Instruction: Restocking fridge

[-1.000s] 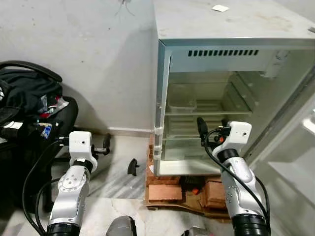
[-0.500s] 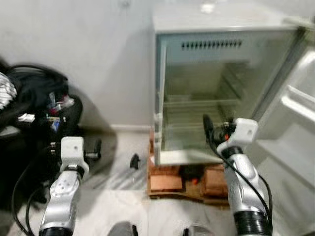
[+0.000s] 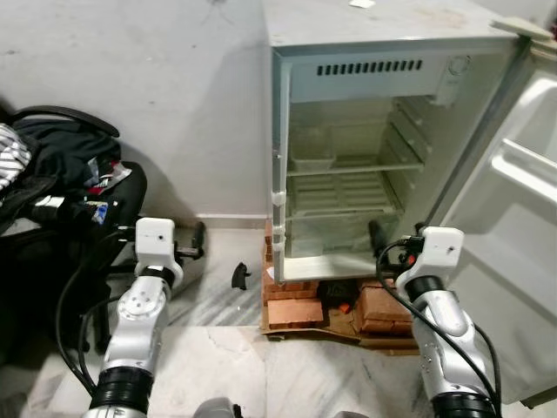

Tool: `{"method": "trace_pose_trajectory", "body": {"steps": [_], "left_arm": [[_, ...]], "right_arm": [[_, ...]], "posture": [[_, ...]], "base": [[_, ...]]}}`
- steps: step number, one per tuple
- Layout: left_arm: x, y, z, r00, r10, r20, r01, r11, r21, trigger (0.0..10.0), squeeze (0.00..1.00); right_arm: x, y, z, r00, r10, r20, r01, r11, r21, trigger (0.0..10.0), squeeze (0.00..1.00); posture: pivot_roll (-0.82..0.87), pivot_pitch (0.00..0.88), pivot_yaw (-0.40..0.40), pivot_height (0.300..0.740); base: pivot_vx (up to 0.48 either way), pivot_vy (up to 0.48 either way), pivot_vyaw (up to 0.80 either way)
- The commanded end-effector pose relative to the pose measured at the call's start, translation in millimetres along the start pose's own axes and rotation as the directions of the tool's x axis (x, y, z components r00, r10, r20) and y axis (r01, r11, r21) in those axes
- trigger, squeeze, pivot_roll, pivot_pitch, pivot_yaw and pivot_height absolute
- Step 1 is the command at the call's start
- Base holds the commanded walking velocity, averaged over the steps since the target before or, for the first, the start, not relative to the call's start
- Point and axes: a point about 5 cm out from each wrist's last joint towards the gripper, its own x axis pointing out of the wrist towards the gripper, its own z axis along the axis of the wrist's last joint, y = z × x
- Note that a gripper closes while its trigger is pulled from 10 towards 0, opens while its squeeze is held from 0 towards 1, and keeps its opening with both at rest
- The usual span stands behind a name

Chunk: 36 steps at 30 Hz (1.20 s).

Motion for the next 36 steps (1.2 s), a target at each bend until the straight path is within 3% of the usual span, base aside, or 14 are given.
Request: {"method": "trace_pose_trajectory", "body": {"steps": [1,6,10,18,28,31,33,36], "left_arm": [[-3.1,4.2,-5.9,1.0,-0.005,-0.021,0.005,1.0,0.022,10.0,0.0],[-13.3,13.2,-17.5,0.998,0.034,-0.05,-0.034,0.999,0.003,10.0,0.0],[-18.1,11.5,-23.1,0.997,0.044,-0.062,-0.045,0.999,-0.007,10.0,0.0],[-15.7,8.2,-19.0,0.999,0.031,-0.042,-0.031,1.0,-0.002,10.0,0.0],[-15.5,10.0,-19.9,0.998,0.028,-0.052,-0.029,0.999,-0.018,10.0,0.0],[-15.9,9.0,-20.6,0.998,0.023,-0.055,-0.024,1.0,-0.019,10.0,0.0],[-15.6,8.8,-20.5,0.998,0.021,-0.054,-0.022,1.0,-0.019,10.0,0.0],[-15.6,8.8,-20.6,0.998,0.02,-0.054,-0.021,1.0,-0.017,10.0,0.0]], "right_arm": [[1.0,2.3,2.8,1.0,0.007,0.012,-0.006,1.0,-0.007,10.0,0.0],[-6.7,2.8,-13.0,0.999,0.007,-0.051,-0.007,1.0,-0.001,10.0,0.0],[-5.0,8.7,-13.8,0.998,0.036,-0.049,-0.037,0.999,-0.004,10.0,0.0],[9.0,13.4,-6.0,0.998,0.05,-0.026,-0.05,0.999,-0.006,10.0,0.0],[9.0,17.9,-10.3,0.994,0.101,-0.05,-0.101,0.995,0.008,10.0,0.0],[6.7,25.5,-14.1,0.983,0.169,-0.075,-0.167,0.985,0.036,10.0,0.0],[1.9,39.6,-22.0,0.945,0.298,-0.132,-0.286,0.953,0.098,10.0,0.0],[-2.0,47.7,-23.7,0.916,0.376,-0.143,-0.359,0.924,0.132,10.0,0.0]], "posture": [[-0.07,0.0,0.026,0.74],[-0.05,0.0,-0.002,0.74],[-0.04,0.0,0.003,0.74],[-0.05,0.0,0.016,0.74],[-0.05,0.0,0.022,0.74],[-0.05,0.0,0.024,0.74],[-0.05,0.0,0.024,0.74],[-0.05,0.0,0.024,0.74]], "base": [[0.0,0.0,0.0],[0.0,-0.094,0.0],[0.0,-0.447,0.0],[0.0,-0.441,0.0],[-0.154,-0.402,0.0],[-0.345,-0.332,0.0],[-0.364,-0.313,0.0],[-0.364,-0.311,0.0]]}}
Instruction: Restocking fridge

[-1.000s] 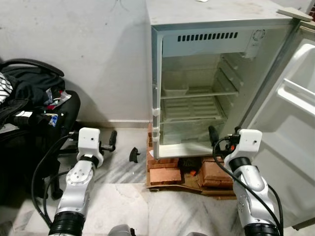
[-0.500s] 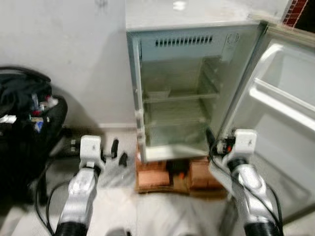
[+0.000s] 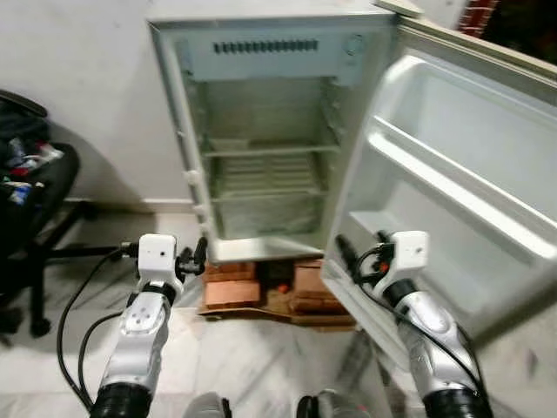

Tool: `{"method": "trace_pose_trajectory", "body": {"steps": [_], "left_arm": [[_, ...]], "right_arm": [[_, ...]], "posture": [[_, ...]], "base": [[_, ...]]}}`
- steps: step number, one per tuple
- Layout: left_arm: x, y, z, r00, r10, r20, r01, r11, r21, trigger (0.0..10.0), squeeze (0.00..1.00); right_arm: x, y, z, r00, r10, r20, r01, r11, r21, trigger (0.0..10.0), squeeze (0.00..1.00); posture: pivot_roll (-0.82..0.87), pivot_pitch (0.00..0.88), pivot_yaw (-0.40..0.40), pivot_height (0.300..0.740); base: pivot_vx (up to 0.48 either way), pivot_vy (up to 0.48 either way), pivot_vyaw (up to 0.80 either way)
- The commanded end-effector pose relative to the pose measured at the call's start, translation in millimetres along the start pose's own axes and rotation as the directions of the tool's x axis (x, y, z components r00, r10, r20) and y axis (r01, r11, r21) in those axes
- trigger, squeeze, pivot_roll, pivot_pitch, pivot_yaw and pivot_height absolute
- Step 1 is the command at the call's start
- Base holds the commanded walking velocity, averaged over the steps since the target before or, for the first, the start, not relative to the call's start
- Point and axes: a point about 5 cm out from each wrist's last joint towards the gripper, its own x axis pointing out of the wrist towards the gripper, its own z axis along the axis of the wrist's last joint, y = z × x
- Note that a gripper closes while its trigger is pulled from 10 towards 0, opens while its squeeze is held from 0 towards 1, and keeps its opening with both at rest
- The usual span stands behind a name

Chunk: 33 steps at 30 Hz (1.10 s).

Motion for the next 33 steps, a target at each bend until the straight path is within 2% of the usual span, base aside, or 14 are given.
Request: {"method": "trace_pose_trajectory", "body": {"steps": [1,3,7,11,16,21,23,26,28,33], "left_arm": [[-1.6,6.8,-0.8,1.0,0.011,-0.008,-0.011,1.0,0.008,10.0,0.0],[-1.8,6.6,-1.1,1.0,0.01,-0.008,-0.01,1.0,0.008,10.0,0.0],[-2.3,5.7,-2.5,1.0,0.009,-0.016,-0.009,1.0,0.011,10.0,0.0],[-1.1,5.6,-0.8,1.0,0.003,-0.001,-0.003,1.0,0.023,10.0,0.0],[-0.2,7.1,0.9,1.0,0.001,0.009,-0.001,1.0,0.02,10.0,0.0],[0.8,12.2,7.2,0.999,-0.001,0.041,0.0,1.0,0.03,10.0,0.0],[2.3,16.8,11.2,0.998,-0.002,0.057,0.0,1.0,0.027,10.0,0.0],[2.1,23.6,17.1,0.996,-0.008,0.085,0.005,1.0,0.029,10.0,0.0],[1.3,24.5,17.9,0.995,-0.022,0.093,0.022,1.0,0.0,10.0,0.0],[1.7,16.6,15.8,0.995,-0.038,0.091,0.037,0.999,0.017,10.0,0.0]], "right_arm": [[0.1,17.6,-3.1,0.989,0.142,-0.039,-0.14,0.989,0.048,10.0,0.0],[-2.0,23.7,-4.8,0.977,0.207,-0.056,-0.204,0.978,0.053,10.0,0.0],[-3.3,22.3,-5.3,0.97,0.231,-0.074,-0.228,0.973,0.045,10.0,0.0],[1.7,6.8,2.6,0.991,0.13,-0.042,-0.131,0.991,-0.026,10.0,0.0],[4.8,-8.4,16.4,1.0,0.005,0.027,-0.004,0.998,-0.056,10.0,0.0],[0.9,-23.6,24.3,0.985,-0.144,0.092,0.152,0.984,-0.087,10.0,0.0],[-1.3,-31.6,24.8,0.966,-0.233,0.114,0.24,0.969,-0.052,10.0,0.0],[-3.6,-34.4,25.6,0.95,-0.283,0.131,0.293,0.954,-0.068,10.0,0.0],[-4.3,-34.3,25.5,0.942,-0.304,0.141,0.316,0.946,-0.073,10.0,0.0],[-3.2,-35.1,29.1,0.92,-0.354,0.17,0.371,0.925,-0.081,10.0,0.0]], "posture": [[-0.05,0.0,0.024,0.74],[-0.05,0.0,0.024,0.74],[-0.05,0.0,0.021,0.74],[-0.05,0.0,0.02,0.74],[-0.06,0.0,0.022,0.74],[-0.06,0.0,0.024,0.74],[-0.05,0.0,0.019,0.74],[-0.05,0.0,0.018,0.74],[-0.05,0.0,0.018,0.74],[-0.06,0.0,0.022,0.74]], "base": [[-0.364,-0.311,0.0],[-0.368,-0.311,0.0],[-0.384,-0.289,0.0],[-0.166,-0.141,0.0],[0.0,0.0,0.0],[0.0,0.0,0.0],[0.0,0.0,0.0],[0.0,0.0,0.0],[0.171,0.0,0.0],[0.425,0.0,0.0]]}}
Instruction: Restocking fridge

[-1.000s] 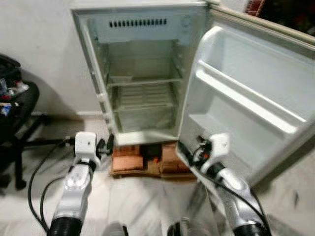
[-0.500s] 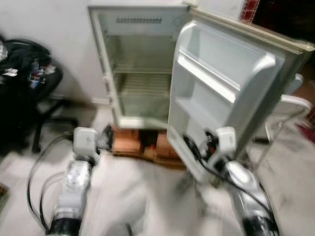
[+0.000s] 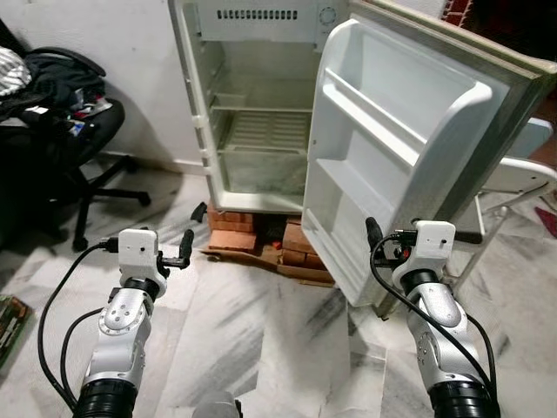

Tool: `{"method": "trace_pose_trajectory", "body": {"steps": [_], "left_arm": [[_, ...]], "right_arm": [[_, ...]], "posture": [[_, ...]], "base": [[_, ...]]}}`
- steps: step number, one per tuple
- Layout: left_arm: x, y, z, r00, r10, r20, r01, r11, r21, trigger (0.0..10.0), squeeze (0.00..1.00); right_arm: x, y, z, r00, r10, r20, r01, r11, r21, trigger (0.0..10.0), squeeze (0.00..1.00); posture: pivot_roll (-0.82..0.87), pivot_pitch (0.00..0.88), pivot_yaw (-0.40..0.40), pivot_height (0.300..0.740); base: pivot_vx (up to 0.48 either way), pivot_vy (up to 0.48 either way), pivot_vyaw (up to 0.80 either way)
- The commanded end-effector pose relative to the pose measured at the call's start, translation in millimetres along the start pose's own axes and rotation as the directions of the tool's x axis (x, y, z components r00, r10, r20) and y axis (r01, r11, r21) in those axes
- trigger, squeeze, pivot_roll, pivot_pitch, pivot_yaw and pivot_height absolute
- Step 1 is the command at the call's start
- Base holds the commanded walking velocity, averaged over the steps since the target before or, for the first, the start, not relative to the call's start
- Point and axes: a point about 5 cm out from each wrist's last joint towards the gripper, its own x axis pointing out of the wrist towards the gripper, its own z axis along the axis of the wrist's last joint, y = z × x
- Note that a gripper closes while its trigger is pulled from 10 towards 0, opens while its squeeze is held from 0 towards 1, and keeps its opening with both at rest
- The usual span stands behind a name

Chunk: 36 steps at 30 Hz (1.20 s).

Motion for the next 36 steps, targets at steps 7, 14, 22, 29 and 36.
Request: {"method": "trace_pose_trajectory", "body": {"steps": [7,14,22,29,36], "left_arm": [[2.1,-9.8,1.8,0.999,-0.031,0.018,0.031,0.999,0.011,10.0,0.0],[-1.2,-13.6,-4.0,0.999,-0.044,-0.007,0.045,0.999,0.011,10.0,0.0],[-4.4,-16.1,-6.8,0.999,-0.044,-0.009,0.043,0.999,-0.032,10.0,0.0],[-12.0,-9.5,-16.1,0.999,-0.002,-0.052,-0.001,0.999,-0.041,10.0,0.0],[-16.7,-8.3,-19.4,0.998,0.01,-0.066,-0.012,0.999,-0.043,10.0,0.0]], "right_arm": [[4.2,-5.8,4.1,0.999,-0.032,0.021,0.032,0.999,0.013,10.0,0.0],[2.8,-9.3,2.5,0.999,-0.042,0.018,0.042,0.999,0.016,10.0,0.0],[2.2,-5.3,-2.1,1.0,0.019,-0.001,-0.019,0.999,0.042,10.0,0.0],[20.7,10.9,8.7,0.992,0.128,0.021,-0.129,0.987,0.093,10.0,0.0],[63.4,63.8,35.9,0.962,0.265,0.069,-0.273,0.952,0.142,10.0,0.0]], "posture": [[-0.07,0.0,0.019,0.74],[-0.07,0.0,0.018,0.74],[-0.07,0.0,0.015,0.74],[-0.06,0.0,0.013,0.74],[-0.01,0.0,0.0,0.74]], "base": [[0.14,-0.411,0.0],[0.0,-0.48,0.0],[0.0,-0.18,0.0],[0.0,0.0,0.0],[0.0,0.0,0.0]]}}
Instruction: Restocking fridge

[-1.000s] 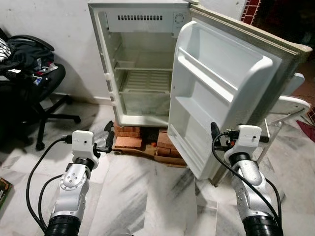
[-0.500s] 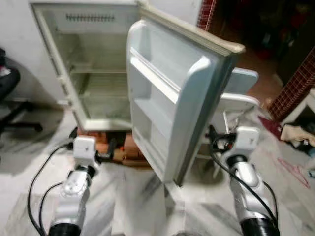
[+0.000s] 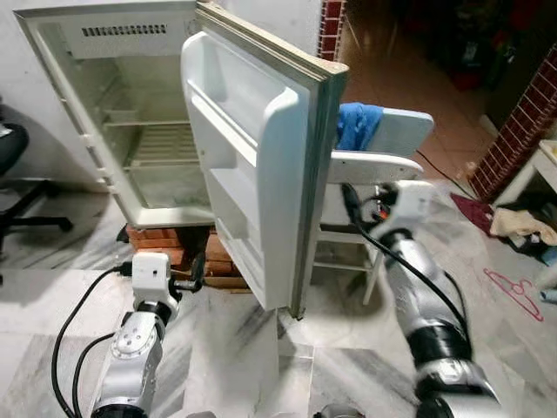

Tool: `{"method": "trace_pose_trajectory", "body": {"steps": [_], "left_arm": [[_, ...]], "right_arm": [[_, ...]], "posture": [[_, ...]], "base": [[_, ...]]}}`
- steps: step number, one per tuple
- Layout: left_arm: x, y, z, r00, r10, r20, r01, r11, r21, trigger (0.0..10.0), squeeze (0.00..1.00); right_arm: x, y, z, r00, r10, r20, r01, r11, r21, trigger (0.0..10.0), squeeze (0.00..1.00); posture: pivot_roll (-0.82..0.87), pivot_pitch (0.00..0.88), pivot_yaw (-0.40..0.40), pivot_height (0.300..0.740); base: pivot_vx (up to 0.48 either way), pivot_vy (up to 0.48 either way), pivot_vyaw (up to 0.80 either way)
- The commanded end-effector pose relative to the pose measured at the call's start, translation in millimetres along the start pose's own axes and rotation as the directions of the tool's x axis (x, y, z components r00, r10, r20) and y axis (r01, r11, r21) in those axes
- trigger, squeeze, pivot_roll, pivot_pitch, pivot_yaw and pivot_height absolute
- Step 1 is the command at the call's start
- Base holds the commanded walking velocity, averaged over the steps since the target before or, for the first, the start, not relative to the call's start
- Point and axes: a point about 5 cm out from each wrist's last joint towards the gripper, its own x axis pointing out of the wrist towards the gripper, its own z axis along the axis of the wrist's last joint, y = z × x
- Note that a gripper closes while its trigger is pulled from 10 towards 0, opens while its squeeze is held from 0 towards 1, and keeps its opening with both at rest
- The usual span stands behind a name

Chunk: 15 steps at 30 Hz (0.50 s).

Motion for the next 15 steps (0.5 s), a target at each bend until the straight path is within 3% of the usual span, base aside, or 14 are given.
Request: {"method": "trace_pose_trajectory", "body": {"steps": [1,5,8,10,11,12,13,14,15], "left_arm": [[0.3,4.7,4.8,1.0,0.015,0.011,-0.015,1.0,0.01,10.0,0.0],[-1.1,8.1,6.1,0.999,0.044,0.015,-0.044,0.999,-0.006,10.0,0.0],[-1.6,9.9,6.2,0.998,0.058,0.015,-0.057,0.998,-0.013,10.0,0.0],[-2.1,9.5,6.4,0.998,0.059,0.017,-0.059,0.998,-0.012,10.0,0.0],[-2.2,9.3,6.5,0.998,0.059,0.018,-0.059,0.998,-0.012,10.0,0.0],[-2.4,9.4,6.5,0.998,0.061,0.019,-0.06,0.998,-0.013,10.0,0.0],[-2.4,9.4,6.5,0.998,0.061,0.019,-0.06,0.998,-0.013,10.0,0.0],[-2.7,9.9,6.3,0.998,0.063,0.018,-0.062,0.998,-0.013,10.0,0.0],[-2.8,10.2,6.2,0.998,0.063,0.017,-0.063,0.998,-0.013,10.0,0.0]], "right_arm": [[3.2,6.6,-4.0,0.999,0.028,-0.019,-0.028,1.0,-0.001,10.0,0.0],[25.1,32.3,4.0,0.998,0.061,-0.005,-0.061,0.997,0.054,10.0,0.0],[31.6,45.8,3.7,0.997,0.075,-0.015,-0.073,0.99,0.117,10.0,0.0],[34.6,71.0,5.7,0.981,0.192,0.0,-0.189,0.961,0.201,10.0,0.0],[32.8,83.6,7.6,0.959,0.283,0.021,-0.279,0.924,0.261,10.0,0.0],[26.5,100.0,12.5,0.903,0.423,0.072,-0.42,0.839,0.345,10.0,0.0],[26.5,100.0,12.5,0.903,0.423,0.072,-0.42,0.839,0.345,10.0,0.0],[10.6,114.4,22.4,0.8,0.578,0.16,-0.585,0.693,0.421,10.0,0.0],[4.7,118.0,25.5,0.765,0.618,0.184,-0.627,0.646,0.435,10.0,0.0]], "posture": [[-0.01,0.0,0.0,0.74],[0.01,0.0,-0.01,0.74],[0.02,0.0,-0.015,0.74],[0.03,0.0,-0.019,0.74],[0.03,0.0,-0.019,0.74],[0.03,0.0,-0.019,0.74],[0.03,0.0,-0.019,0.74],[0.02,0.0,-0.019,0.74],[0.02,0.0,-0.019,0.74]], "base": [[0.0,0.0,0.0],[0.0,0.0,0.0],[0.0,0.0,0.0],[0.0,0.0,0.0],[0.0,0.0,0.0],[0.0,0.0,0.0],[0.0,0.0,0.0],[0.0,0.0,0.0],[0.0,0.0,0.0]]}}
